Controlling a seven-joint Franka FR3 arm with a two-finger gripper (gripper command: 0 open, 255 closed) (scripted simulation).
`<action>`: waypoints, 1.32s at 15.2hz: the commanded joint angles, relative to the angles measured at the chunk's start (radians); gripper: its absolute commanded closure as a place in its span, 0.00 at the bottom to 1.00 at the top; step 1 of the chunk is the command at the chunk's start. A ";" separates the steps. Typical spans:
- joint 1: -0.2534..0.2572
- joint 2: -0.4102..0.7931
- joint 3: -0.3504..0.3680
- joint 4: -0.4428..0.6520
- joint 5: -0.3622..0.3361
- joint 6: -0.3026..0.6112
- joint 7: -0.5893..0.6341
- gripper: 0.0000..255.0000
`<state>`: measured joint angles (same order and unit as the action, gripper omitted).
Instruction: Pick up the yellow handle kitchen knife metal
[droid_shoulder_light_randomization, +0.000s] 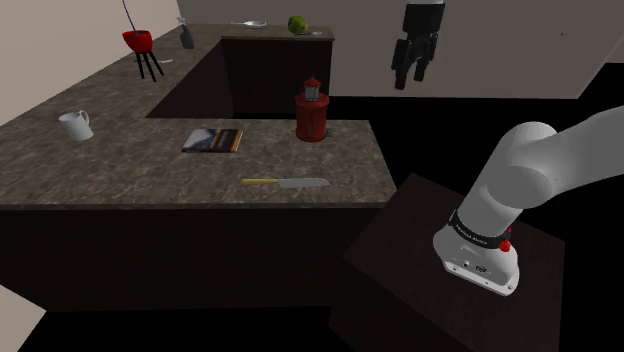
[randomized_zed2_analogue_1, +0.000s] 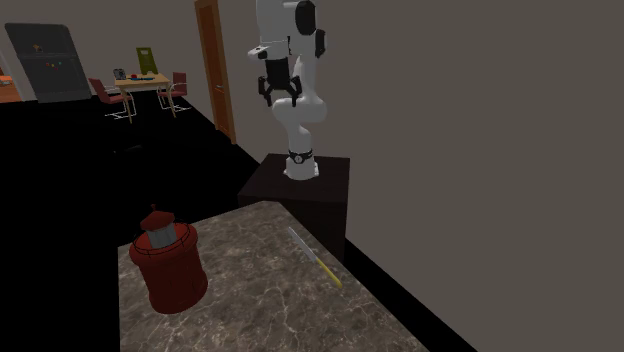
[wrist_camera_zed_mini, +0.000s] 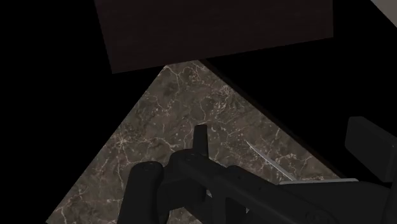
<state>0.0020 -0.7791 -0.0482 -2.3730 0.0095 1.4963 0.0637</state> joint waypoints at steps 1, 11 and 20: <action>0.000 0.000 0.000 0.000 0.000 0.000 0.000 0.00; 0.071 0.259 -0.024 -0.081 -0.010 0.357 -0.171 0.00; 0.132 0.571 -0.026 -0.036 0.010 0.640 -0.323 0.00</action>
<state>0.1279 -0.2343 -0.0751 -2.4073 0.0167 2.1046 -0.2420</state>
